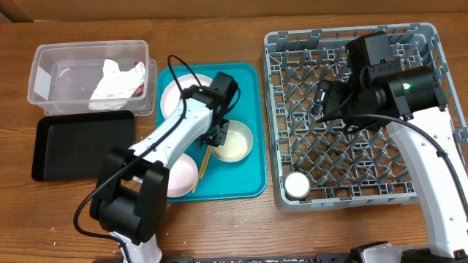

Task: Sort waste into correct bins and load items into the dishwasher
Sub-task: 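Grasp the rim of the grey rice bowl with the left gripper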

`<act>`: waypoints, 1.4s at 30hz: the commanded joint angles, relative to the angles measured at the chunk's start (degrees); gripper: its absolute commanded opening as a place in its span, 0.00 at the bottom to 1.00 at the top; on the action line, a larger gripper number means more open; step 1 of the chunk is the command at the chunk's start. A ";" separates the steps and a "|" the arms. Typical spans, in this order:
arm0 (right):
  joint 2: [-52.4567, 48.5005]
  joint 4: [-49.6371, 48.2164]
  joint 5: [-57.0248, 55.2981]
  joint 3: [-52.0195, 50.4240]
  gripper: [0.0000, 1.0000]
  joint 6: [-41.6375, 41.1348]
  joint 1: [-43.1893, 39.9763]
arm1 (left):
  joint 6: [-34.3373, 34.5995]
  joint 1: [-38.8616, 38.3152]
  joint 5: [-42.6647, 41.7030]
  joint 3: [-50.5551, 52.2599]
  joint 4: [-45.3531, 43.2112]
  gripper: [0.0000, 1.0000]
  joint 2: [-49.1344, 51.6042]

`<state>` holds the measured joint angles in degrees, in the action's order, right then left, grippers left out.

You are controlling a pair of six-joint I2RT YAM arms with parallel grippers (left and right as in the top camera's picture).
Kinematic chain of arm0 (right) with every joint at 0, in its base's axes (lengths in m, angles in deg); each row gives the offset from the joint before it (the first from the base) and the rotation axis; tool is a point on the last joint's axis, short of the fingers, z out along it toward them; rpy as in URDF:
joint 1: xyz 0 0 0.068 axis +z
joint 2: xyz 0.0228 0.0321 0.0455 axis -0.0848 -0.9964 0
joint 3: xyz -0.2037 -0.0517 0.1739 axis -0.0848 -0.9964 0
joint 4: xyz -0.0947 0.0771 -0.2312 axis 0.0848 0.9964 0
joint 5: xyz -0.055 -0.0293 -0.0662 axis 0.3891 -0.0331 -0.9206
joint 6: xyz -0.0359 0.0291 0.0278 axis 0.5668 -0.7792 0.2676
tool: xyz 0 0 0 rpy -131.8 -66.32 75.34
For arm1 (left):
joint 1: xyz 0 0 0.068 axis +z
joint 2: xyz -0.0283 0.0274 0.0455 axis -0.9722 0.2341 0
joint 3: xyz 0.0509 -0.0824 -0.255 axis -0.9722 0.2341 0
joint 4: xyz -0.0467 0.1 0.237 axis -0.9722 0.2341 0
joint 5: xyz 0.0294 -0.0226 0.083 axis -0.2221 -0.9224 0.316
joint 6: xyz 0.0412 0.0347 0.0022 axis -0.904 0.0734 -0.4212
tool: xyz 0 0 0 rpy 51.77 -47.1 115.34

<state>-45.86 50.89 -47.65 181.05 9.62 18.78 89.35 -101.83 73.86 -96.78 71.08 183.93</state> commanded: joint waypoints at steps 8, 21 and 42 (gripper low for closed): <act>0.59 -0.33 -0.52 1.14 0.93 0.44 -0.13 | -9.27 -1.86 -4.68 -7.39 2.58 0.41 0.26; 0.57 -0.37 -0.55 1.14 0.92 0.44 -0.13 | -5.22 -8.15 -12.15 -4.26 -2.01 0.41 0.50; 0.57 -0.76 -0.55 1.14 0.92 0.46 -0.11 | 9.40 -10.93 -12.57 -3.67 -3.89 0.30 1.66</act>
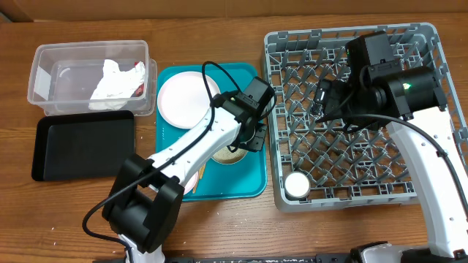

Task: Sort waste into correct bins and load items into the dishwasher
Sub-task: 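Grasp the rim of the grey rice bowl with the left gripper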

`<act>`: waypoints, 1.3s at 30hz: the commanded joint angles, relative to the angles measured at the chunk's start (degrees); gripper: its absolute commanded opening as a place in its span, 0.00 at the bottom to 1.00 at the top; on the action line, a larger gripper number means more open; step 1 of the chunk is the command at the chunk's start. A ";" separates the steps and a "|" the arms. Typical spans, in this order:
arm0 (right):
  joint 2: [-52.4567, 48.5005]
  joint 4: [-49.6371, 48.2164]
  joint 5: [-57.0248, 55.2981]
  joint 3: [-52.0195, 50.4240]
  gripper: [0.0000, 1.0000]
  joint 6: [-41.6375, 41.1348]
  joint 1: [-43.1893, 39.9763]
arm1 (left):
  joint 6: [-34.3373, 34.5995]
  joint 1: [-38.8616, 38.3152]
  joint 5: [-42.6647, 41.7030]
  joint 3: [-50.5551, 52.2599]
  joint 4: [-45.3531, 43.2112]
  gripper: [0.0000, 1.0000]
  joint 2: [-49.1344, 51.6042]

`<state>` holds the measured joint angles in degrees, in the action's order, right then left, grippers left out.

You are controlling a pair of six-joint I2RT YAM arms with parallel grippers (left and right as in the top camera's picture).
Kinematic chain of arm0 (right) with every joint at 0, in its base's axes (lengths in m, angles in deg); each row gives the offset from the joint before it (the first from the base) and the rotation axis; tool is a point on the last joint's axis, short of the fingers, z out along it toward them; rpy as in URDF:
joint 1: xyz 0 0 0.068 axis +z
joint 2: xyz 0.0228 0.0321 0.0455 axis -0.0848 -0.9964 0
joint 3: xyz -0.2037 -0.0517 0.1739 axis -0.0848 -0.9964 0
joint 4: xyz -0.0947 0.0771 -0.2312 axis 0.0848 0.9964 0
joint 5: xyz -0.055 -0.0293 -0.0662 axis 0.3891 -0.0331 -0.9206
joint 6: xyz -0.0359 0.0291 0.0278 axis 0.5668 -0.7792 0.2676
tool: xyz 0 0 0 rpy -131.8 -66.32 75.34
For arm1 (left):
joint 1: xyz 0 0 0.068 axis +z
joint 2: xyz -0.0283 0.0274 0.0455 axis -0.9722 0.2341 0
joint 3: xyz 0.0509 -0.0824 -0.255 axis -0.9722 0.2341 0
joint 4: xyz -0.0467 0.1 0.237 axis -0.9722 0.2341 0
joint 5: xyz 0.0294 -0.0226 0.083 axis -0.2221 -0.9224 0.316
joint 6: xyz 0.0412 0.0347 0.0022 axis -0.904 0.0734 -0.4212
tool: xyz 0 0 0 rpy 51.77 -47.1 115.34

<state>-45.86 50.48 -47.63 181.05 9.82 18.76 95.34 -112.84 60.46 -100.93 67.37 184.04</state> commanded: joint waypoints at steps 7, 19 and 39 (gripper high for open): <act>0.57 -0.35 -0.59 1.14 0.92 0.46 -0.11 | 3.45 1.95 -1.60 0.31 0.13 0.27 3.10; 0.57 -0.57 -0.59 1.14 0.93 0.46 -0.11 | 7.48 1.57 -3.69 0.24 -2.82 0.25 3.87; 0.57 -1.20 -0.59 1.14 0.93 1.97 -0.11 | 8.48 3.89 -7.41 -1.88 -1.38 0.04 5.99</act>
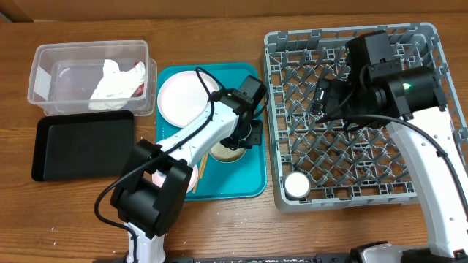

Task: Sort waste into correct bins and load items into the dishwasher
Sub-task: 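Grasp the rim of the grey rice bowl with the left gripper, then carry the rice bowl left and tip the rice onto the black tray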

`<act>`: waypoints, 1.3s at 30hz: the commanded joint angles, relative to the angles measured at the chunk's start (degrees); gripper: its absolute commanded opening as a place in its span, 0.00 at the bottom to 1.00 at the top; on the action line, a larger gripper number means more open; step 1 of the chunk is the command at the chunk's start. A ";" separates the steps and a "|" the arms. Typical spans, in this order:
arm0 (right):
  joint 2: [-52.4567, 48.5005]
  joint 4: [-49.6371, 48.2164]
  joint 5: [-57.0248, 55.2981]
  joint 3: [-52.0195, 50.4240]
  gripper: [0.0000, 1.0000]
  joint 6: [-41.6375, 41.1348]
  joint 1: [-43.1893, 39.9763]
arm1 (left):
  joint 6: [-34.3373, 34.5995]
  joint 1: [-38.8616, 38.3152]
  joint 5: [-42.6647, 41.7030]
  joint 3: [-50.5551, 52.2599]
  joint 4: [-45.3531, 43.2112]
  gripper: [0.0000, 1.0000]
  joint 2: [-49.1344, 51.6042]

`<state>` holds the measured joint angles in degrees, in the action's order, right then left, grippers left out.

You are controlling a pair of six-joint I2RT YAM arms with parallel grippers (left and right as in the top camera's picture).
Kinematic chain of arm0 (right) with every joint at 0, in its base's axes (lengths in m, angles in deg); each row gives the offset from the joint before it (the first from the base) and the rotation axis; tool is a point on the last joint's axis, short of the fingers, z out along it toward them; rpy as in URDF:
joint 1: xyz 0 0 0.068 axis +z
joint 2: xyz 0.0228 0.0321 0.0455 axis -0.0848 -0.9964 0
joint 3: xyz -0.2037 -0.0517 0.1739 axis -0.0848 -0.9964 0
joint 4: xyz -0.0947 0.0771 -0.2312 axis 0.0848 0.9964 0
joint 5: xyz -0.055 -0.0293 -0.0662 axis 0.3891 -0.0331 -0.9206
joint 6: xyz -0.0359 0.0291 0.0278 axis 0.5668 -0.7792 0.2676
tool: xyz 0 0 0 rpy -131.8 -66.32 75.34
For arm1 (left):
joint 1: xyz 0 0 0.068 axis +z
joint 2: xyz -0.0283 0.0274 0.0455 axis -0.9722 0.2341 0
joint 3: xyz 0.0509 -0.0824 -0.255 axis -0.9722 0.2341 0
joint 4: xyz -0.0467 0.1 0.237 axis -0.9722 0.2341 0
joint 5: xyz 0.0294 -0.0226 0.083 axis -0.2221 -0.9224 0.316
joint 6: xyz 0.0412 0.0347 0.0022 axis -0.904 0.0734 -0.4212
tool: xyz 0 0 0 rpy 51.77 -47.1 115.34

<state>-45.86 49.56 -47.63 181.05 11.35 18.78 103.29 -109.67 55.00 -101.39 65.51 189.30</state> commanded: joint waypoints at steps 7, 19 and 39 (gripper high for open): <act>0.57 -0.79 -0.59 1.14 0.93 0.44 -0.13 | -3.91 0.68 -3.48 -9.18 7.76 0.04 0.66; 0.57 -1.42 -0.57 1.14 0.97 1.73 -0.13 | -8.04 2.58 -3.43 -19.69 18.49 0.04 0.66; 0.57 -3.15 -0.55 1.14 1.00 1.66 -0.13 | -23.87 37.20 -13.07 -30.53 38.49 0.04 -6.58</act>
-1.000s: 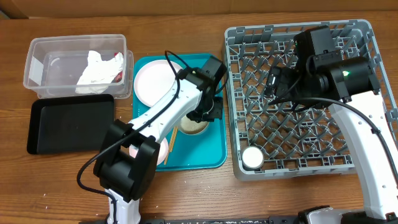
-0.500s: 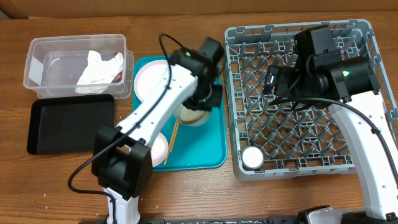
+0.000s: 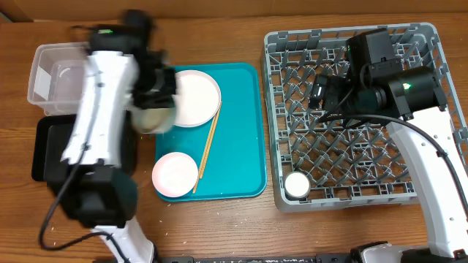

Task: Sort waste into correct bins and load items into the dishwasher
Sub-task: 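Carry the rice bowl left and tip the rice onto the black tray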

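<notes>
My left arm is blurred with motion at the left of the overhead view. Its gripper [image 3: 155, 102] is shut on a beige bowl [image 3: 148, 119], held over the left rim of the teal tray [image 3: 245, 131], beside the black tray [image 3: 45, 161]. On the teal tray lie a white plate [image 3: 197, 98], a small pink plate [image 3: 175, 175] and a wooden chopstick [image 3: 207, 150]. My right gripper [image 3: 319, 93] hangs over the grey dish rack [image 3: 351, 157]; its fingers are too dark to read. A white cup [image 3: 297, 185] stands in the rack's front left corner.
A clear plastic bin [image 3: 42, 77] stands at the back left, its contents hidden behind my left arm. The black tray lies right in front of it. The rack fills the right half of the table.
My left gripper was down at the bowl in the middle of the teal tray. It is now at the tray's left rim with the bowl in it. The chopstick lies uncovered. The right arm has barely moved.
My left gripper stood over the bowl on the teal tray, then further right near the rack's edge, then back down on the bowl. Now the bowl has left its spot and hangs at the tray's left side. My right arm stayed over the rack throughout.
</notes>
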`<act>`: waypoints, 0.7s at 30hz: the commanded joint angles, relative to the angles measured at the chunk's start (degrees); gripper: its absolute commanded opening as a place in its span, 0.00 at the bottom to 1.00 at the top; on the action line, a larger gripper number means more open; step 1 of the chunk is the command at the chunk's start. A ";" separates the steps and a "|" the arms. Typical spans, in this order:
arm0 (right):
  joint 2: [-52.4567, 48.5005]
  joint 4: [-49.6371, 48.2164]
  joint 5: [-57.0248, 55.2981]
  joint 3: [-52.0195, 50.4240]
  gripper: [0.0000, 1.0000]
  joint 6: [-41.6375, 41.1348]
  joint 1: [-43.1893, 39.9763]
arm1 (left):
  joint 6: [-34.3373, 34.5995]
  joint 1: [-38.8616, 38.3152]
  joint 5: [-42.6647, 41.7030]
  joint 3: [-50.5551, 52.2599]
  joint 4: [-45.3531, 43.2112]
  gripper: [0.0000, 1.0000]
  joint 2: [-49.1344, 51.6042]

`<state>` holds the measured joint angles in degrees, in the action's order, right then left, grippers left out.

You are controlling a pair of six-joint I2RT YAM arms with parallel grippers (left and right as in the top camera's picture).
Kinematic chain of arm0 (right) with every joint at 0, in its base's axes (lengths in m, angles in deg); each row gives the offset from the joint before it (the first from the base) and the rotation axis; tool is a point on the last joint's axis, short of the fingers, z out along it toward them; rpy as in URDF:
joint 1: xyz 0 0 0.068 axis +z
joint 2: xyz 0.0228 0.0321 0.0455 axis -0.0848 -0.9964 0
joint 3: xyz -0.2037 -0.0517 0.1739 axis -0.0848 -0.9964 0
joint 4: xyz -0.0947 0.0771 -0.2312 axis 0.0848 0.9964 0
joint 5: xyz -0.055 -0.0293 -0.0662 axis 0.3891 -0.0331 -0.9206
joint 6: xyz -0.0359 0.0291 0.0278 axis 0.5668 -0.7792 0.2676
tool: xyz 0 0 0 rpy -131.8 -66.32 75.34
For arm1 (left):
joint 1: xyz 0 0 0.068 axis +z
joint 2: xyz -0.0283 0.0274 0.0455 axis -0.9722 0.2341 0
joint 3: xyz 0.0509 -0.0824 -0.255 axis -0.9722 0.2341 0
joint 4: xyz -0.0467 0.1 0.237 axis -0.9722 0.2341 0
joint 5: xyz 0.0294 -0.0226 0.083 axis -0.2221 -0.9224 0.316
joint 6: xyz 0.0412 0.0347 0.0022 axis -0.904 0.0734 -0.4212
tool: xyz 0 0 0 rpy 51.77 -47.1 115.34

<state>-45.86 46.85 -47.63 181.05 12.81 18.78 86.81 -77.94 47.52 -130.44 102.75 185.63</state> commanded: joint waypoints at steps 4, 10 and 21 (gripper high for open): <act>0.57 -0.61 -0.55 1.14 1.00 0.20 -0.13 | -13.79 14.69 -10.82 0.92 1.86 0.04 -2.89; 0.57 -0.68 -0.52 1.14 1.00 0.20 -0.13 | -19.69 25.68 -16.87 6.32 -1.18 0.04 -2.89; 0.57 -1.31 -0.52 1.14 1.00 0.20 -0.11 | -26.25 41.44 -36.92 24.85 -16.00 0.04 -2.58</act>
<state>-45.86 45.93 -47.65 181.05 12.81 18.78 64.59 -39.27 21.03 -109.80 88.59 184.25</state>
